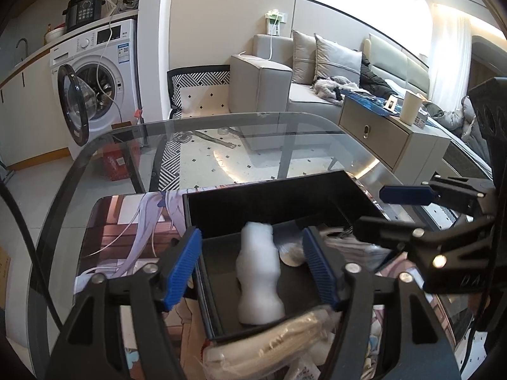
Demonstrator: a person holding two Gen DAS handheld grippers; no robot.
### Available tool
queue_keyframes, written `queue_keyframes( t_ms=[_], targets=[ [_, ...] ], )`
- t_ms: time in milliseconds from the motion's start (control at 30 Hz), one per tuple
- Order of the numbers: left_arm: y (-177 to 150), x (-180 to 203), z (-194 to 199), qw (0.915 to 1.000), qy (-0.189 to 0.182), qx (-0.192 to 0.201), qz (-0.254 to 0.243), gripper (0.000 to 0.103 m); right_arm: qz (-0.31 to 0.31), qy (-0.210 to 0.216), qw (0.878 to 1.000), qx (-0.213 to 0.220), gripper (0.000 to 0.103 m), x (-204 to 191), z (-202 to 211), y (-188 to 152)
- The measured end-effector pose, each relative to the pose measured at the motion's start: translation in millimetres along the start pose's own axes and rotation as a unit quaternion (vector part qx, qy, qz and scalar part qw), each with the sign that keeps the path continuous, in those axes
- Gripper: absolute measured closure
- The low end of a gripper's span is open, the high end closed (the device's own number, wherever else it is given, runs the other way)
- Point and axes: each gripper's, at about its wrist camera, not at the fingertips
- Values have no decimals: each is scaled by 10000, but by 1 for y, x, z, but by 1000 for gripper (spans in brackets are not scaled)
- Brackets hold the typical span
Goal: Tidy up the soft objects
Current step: 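Carry the adidas bag and foam piece into the black box and open both grippers, then move both tools back over the remaining pile of items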
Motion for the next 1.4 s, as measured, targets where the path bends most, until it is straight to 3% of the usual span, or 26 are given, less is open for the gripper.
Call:
queue_keyframes(
  t_ms=[200, 300, 400, 767, 1200, 1400],
  targets=[
    [-6, 3, 19, 9997, 31, 258, 3, 0, -179, 83, 9993, 302, 10, 9, 20, -16],
    [-11, 2, 31, 9993, -58, 375, 27, 0, -262, 62, 9980, 571, 1, 10, 34, -27],
    [-17, 0, 44, 9989, -78, 462, 77, 0, -414, 173, 9957, 814, 1, 14, 46, -40],
    [-42, 3, 79, 9977, 67, 668, 85, 0, -705, 429, 9911, 1041, 1, 15, 74, -82],
    [-66, 10, 92, 9974, 190, 693, 4, 0, -386, 578, 9938, 873, 1, 8, 74, -119],
    [-79, 11, 87, 9981, 298, 532, -91, 0, -88, 516, 9965, 646, 1, 4, 64, -128]
  ],
)
Point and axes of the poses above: each gripper's, at about its wrist camera, not at the fingertips, and z roughly against the way its jaws point, x to its right, y to its top, and after that the axes turned 14 degrees about -y, right-handed
